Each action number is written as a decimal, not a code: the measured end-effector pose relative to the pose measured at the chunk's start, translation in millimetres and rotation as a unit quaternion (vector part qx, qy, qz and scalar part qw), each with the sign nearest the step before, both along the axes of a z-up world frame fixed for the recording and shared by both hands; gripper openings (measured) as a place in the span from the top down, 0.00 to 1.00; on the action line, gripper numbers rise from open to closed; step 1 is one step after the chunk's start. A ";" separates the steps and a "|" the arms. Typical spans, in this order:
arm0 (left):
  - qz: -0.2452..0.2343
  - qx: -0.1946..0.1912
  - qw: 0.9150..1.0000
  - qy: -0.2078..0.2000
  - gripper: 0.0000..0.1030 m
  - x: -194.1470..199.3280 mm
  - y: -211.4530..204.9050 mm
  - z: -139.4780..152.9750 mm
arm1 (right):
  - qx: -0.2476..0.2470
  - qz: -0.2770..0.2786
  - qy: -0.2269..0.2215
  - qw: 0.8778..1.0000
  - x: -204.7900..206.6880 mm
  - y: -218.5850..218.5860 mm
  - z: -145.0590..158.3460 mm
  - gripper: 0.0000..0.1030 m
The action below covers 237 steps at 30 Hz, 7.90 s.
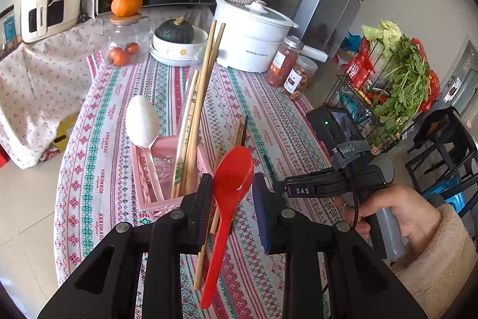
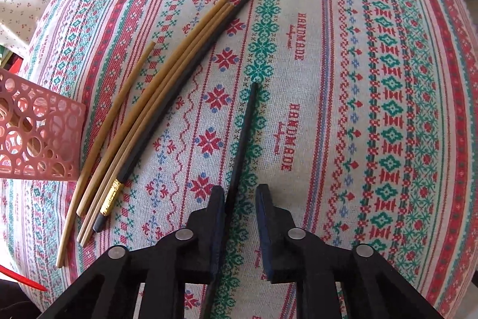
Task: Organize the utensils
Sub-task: 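Lower the red spoon into the basket with left gripper while right lifts the black chopstick, then open the left gripper to release the red spoon while right carries the black chopstick to the basket, then lower the black chopstick into the basket and open the right gripper, then reach the right gripper to another black chopstick on the table and grasp it, then grasp the loose wooden chopsticks with the left gripper while right holds the black chopstick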
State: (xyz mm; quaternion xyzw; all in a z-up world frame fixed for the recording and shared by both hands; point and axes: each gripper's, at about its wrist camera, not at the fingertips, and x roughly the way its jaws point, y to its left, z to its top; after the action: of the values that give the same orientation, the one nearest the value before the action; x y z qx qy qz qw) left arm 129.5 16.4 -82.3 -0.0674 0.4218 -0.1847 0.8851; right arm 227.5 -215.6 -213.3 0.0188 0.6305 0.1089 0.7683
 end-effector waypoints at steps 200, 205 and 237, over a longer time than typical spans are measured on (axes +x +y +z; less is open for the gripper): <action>0.132 0.071 0.985 0.085 0.06 24.8 64.6 -15.9 | -0.069 -0.124 -0.087 0.986 67.0 30.3 -8.3 0.06; 0.126 0.072 0.986 0.080 0.06 22.7 63.2 -13.9 | -0.093 -0.133 -0.078 0.984 66.1 24.3 -11.2 0.06; -0.049 0.147 0.988 0.007 0.06 -9.6 -93.1 6.1 | 0.022 -0.156 -0.085 0.984 -20.7 -79.2 49.2 0.96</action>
State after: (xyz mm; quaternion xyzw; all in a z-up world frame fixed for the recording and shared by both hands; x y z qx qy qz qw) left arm 120.0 -76.7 -76.2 0.0826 0.4530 -0.1635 0.8725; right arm 206.8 -294.8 -164.1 0.1248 0.5493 0.0025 0.8263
